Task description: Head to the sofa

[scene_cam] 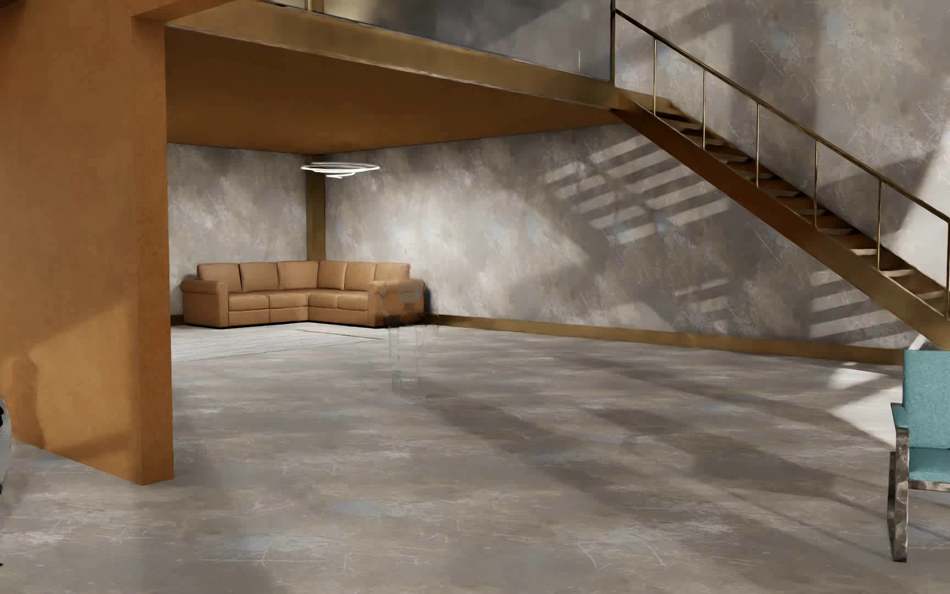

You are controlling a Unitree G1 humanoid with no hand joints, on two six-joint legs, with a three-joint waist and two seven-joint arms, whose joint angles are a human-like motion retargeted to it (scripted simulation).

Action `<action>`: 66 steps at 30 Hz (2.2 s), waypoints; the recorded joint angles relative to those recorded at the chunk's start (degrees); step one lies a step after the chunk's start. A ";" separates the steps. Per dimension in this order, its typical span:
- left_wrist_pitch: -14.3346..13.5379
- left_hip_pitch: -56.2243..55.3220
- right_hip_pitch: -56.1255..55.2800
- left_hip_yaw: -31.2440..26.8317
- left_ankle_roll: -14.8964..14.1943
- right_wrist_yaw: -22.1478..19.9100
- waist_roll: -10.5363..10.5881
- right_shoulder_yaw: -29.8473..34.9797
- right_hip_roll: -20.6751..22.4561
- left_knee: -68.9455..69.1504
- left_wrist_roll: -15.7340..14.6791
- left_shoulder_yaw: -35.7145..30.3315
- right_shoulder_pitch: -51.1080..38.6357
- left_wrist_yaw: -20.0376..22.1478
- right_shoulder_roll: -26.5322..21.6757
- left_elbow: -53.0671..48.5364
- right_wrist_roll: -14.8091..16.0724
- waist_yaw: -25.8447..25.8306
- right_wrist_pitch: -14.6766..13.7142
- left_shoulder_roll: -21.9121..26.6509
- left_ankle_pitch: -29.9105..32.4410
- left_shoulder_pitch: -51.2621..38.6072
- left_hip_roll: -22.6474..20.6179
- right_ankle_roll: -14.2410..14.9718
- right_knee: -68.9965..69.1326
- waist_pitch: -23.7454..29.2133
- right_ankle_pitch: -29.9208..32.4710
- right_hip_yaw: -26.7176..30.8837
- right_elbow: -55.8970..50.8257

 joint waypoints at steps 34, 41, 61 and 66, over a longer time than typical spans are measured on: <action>0.00 16.17 -29.48 0.00 0.00 0.00 3.52 -3.02 0.80 15.83 0.00 -6.64 -0.26 0.00 -2.96 0.17 0.00 -13.67 0.00 1.54 23.15 -6.62 4.88 0.00 42.47 4.73 -14.77 0.00 7.09; 0.00 -18.33 3.54 0.00 0.00 0.00 -0.11 -4.54 3.74 24.20 0.00 -4.21 -4.99 0.00 -3.71 -1.34 0.00 7.62 0.00 2.41 35.76 0.44 2.68 0.00 23.44 9.22 -17.79 0.00 -4.24; 0.00 20.47 -25.48 0.00 0.00 0.00 1.08 -3.92 -2.95 -3.65 0.00 4.05 -0.10 0.00 -4.10 -9.14 0.00 -10.77 0.00 6.21 2.33 -12.81 -0.06 0.00 18.92 5.54 -4.34 0.00 0.96; 0.00 11.09 -20.63 0.00 0.00 0.00 4.46 -5.30 3.87 37.69 0.00 4.77 0.49 0.00 -3.11 -5.79 0.00 -10.48 0.00 2.09 29.58 -6.14 6.62 0.00 36.21 5.29 -8.12 0.00 6.42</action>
